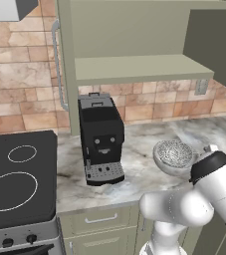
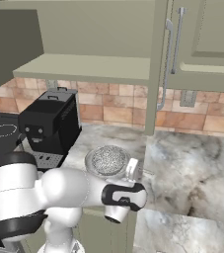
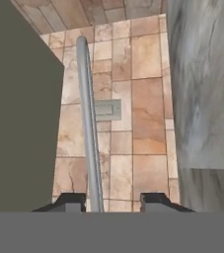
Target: Open the cabinet and setup a tea strainer by placing it in the bowl upright.
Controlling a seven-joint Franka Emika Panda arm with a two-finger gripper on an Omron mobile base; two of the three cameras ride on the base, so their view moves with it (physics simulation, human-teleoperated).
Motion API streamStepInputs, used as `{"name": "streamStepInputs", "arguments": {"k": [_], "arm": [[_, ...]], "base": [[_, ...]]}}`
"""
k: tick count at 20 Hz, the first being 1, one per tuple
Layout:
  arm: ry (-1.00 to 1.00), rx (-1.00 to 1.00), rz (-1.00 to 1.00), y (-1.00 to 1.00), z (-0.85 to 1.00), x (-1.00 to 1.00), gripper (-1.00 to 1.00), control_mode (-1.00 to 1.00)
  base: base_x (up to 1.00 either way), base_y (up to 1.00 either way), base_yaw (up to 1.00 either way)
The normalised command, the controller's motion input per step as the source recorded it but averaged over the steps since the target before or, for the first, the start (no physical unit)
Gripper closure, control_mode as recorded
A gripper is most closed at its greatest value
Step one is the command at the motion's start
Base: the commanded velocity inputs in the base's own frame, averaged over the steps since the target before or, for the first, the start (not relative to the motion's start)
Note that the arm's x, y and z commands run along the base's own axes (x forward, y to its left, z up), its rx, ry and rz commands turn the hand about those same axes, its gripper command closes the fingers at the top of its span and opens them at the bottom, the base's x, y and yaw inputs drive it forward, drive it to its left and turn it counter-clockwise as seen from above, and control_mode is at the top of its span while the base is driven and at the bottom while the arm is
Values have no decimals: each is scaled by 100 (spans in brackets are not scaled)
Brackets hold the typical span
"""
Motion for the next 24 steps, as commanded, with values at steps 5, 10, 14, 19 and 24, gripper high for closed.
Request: {"name": "streamStepInputs", "arguments": {"k": [5,10,14,19,24], "arm": [[-2,0,0,4,0,0,-100,-100],[-2,0,0,1,0,0,-100,-100],[-1,-1,0,0,13,-8,-100,-100],[0,-2,-4,0,27,-43,-100,-100],[-3,0,-2,0,40,-76,-100,-100]], "base": [[0,0,0],[0,0,0],[0,0,0],[0,0,0],[0,0,0]]}}
